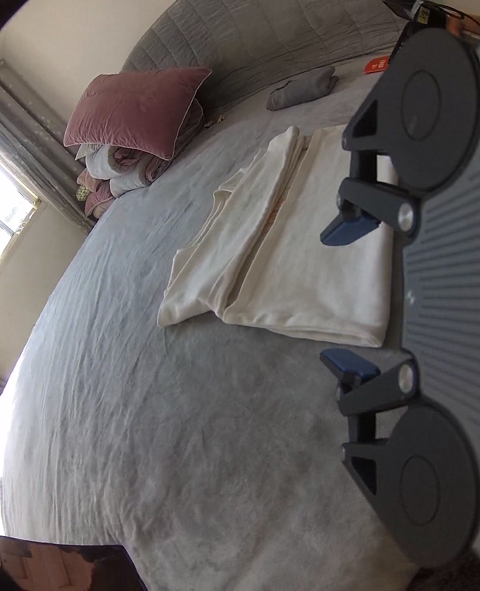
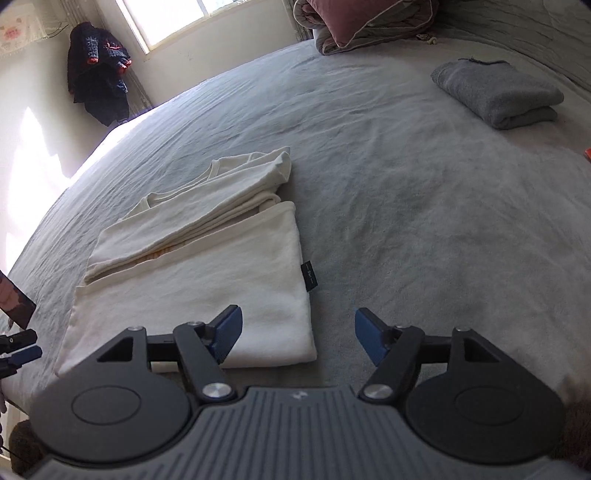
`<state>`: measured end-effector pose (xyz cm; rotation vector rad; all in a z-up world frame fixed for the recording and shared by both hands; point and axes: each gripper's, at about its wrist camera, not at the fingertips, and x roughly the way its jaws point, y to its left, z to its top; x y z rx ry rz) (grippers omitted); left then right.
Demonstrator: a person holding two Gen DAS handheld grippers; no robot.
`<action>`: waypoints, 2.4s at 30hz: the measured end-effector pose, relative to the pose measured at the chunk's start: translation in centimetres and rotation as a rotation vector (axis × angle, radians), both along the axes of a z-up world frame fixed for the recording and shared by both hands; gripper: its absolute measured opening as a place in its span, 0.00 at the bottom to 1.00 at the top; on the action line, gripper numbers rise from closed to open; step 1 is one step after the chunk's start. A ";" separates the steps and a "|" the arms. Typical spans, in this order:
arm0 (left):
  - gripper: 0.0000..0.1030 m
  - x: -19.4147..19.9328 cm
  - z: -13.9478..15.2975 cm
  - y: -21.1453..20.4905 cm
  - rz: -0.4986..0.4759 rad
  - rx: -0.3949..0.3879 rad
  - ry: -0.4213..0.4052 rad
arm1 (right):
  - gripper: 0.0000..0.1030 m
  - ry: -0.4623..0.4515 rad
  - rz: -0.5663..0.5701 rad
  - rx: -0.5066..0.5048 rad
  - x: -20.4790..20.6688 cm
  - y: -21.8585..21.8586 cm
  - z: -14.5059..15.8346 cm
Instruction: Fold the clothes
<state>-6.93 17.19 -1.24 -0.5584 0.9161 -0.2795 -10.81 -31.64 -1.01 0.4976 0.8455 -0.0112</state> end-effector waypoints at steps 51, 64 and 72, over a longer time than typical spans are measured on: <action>0.04 13.5 0.9 -2.3 0.163 -0.371 -0.245 | 0.08 -0.243 -0.098 0.500 16.2 -0.7 2.0; 0.25 21.3 -2.1 -4.2 0.193 -0.082 -0.210 | 0.22 -0.185 -0.114 0.370 20.5 -1.6 -1.8; 0.45 21.4 -3.2 -4.6 0.139 0.076 -0.230 | 0.51 -0.228 -0.058 0.140 20.7 -0.7 -1.7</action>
